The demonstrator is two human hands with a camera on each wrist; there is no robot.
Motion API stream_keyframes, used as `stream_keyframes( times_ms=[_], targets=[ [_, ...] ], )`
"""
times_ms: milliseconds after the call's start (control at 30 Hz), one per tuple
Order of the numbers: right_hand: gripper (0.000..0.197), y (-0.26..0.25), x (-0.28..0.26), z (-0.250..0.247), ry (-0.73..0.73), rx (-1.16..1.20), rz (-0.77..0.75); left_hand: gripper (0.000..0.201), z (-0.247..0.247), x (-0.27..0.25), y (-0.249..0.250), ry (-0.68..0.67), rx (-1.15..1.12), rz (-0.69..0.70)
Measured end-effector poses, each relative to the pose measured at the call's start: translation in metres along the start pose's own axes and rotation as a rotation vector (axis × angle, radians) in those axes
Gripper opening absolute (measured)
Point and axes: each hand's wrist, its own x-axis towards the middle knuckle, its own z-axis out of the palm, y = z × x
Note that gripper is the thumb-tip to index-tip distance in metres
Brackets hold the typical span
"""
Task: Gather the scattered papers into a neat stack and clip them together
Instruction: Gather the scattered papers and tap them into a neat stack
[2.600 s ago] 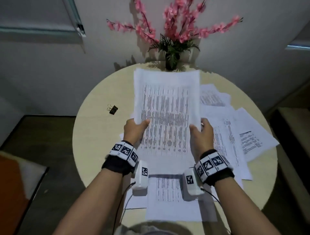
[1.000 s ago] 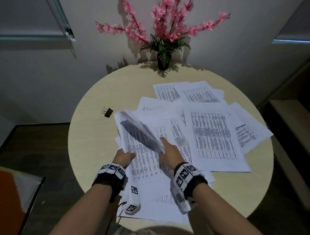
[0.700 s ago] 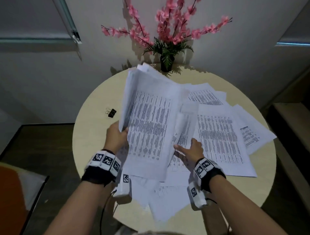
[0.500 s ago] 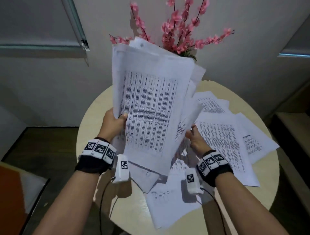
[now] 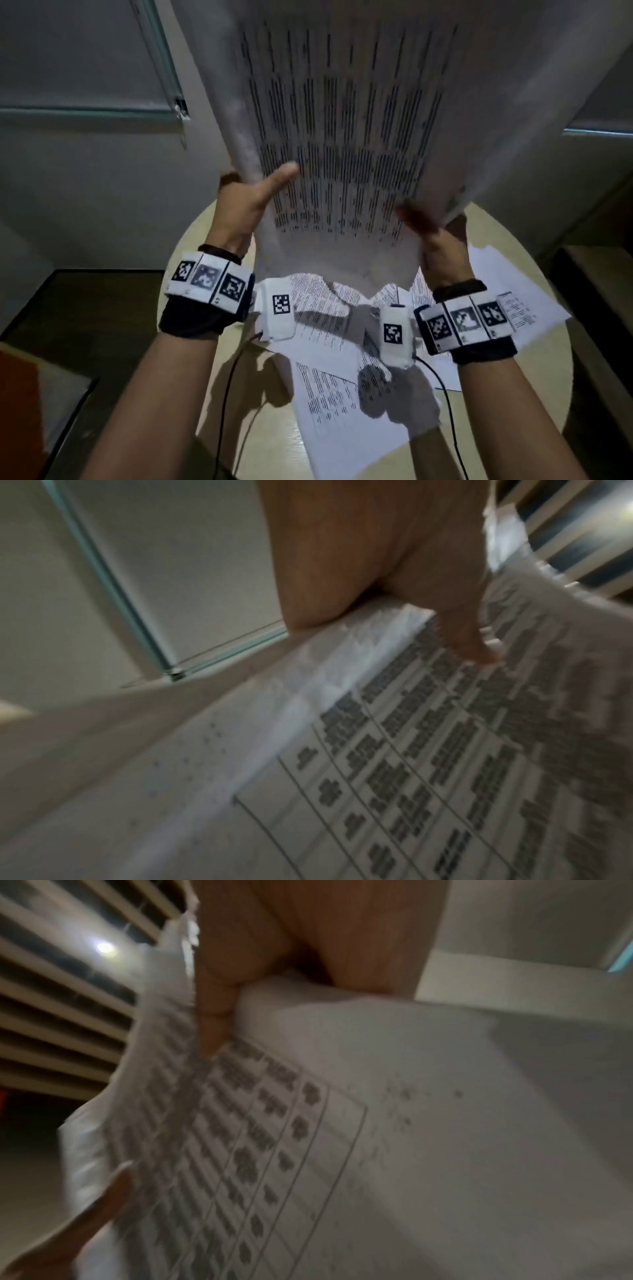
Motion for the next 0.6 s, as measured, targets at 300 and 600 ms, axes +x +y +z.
stream_keyframes(
  times_ms=[300,600],
  targets=[
    [0.052,0.071,-0.025,-0.019,-0.011,-0.287,0.382,0.042,-0.001,-0.023,-0.086,-0.245,0.112,-0.381],
    [0.045,0.047,-0.009,-0.032,0.012,-0.291,0.307,0.065,-0.008,0.01,-0.077,-0.365,0.244,-0.292]
  ],
)
